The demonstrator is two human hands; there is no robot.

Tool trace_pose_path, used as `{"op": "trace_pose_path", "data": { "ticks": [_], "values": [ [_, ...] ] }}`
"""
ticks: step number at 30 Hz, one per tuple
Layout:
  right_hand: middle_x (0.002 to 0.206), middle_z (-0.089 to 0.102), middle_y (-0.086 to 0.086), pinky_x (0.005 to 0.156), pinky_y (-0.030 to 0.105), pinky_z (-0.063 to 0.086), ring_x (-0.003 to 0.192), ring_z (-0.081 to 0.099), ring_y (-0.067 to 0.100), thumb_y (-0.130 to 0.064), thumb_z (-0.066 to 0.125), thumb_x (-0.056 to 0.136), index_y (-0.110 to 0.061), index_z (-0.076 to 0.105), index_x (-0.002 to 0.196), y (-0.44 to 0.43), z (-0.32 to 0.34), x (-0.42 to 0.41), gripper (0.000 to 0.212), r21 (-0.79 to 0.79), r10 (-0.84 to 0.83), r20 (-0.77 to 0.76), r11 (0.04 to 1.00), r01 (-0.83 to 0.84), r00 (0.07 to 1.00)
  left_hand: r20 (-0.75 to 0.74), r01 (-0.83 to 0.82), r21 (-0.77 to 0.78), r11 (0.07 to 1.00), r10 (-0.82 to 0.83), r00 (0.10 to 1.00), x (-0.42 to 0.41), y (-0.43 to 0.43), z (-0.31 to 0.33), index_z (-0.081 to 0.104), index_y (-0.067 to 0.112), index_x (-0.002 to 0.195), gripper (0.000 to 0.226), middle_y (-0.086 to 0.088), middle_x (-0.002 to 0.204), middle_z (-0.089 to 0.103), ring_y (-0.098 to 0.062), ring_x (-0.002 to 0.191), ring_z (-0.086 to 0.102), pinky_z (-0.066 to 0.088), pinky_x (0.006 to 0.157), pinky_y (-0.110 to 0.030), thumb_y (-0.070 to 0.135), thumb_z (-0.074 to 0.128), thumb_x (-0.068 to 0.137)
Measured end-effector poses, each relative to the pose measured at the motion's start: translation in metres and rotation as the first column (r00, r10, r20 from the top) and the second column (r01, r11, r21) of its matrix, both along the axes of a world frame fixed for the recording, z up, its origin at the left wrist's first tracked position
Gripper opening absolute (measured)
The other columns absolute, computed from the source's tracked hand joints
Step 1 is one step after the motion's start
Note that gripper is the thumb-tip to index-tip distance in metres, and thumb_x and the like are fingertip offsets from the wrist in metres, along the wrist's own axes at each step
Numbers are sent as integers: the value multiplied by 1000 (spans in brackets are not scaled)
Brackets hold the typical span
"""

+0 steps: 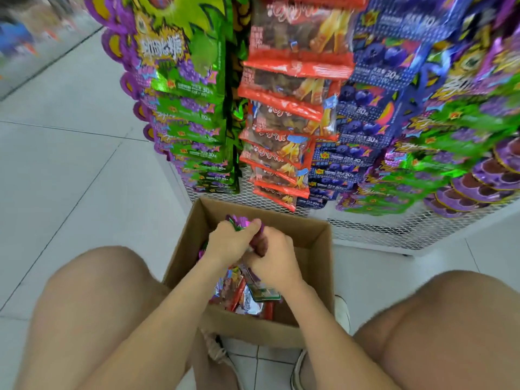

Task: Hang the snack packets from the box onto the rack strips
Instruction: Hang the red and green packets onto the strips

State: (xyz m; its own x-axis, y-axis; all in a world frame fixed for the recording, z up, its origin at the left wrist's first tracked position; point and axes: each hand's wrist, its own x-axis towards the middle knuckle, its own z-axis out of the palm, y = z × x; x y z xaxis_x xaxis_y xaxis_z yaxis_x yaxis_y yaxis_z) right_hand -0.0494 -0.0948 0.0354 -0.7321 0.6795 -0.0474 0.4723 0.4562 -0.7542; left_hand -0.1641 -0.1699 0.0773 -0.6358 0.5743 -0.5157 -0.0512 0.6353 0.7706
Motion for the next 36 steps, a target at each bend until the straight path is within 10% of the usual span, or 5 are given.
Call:
{"op": "trace_pose_path", "data": {
  "ticks": [7,15,22,28,36],
  "values": [
    [100,61,-15,80,37,56,90,60,8,-25,78,74,-32,62,95,1,54,19,27,58,237,36,969,-239,971,286,-134,249,959,59,956,5,-18,49,72,17,97,12,-20,114,75,-35,104,75,65,83,-54,28,70,101],
    [117,50,-15,91,35,55,93,58,1,-36,67,98,-30,62,133,19,104,35,36,237,-43,-60,970,56,997,-5,73,157,985,-74,997,-10,-27,61,59,14,143,40,-1,136,64,-20,125,62,48,105,-44,28,63,106],
    [102,43,-4,92,38,43,102,40,19,-50,60,97,-18,73,109,25,160,39,36,410,-22,17,912,13,1000,-182,278,297,913,-232,956,-27,-28,134,77,21,96,17,-9,99,74,-27,105,69,48,103,-45,17,62,104],
    [59,49,-14,57,29,31,56,38,7,-31,66,101,-33,51,69,24,267,25,36,359,82,-273,933,23,958,-508,260,528,809,55,859,-33,-11,231,75,24,84,16,8,69,57,-6,58,49,37,58,-22,16,63,93],
    [104,74,6,83,41,50,99,63,35,-22,59,101,-16,68,126,44,398,-39,28,489,15,-477,835,252,879,-631,176,681,711,447,635,-72,26,361,59,21,138,51,5,134,53,-8,120,53,40,102,-19,29,54,88]
  ]
}}
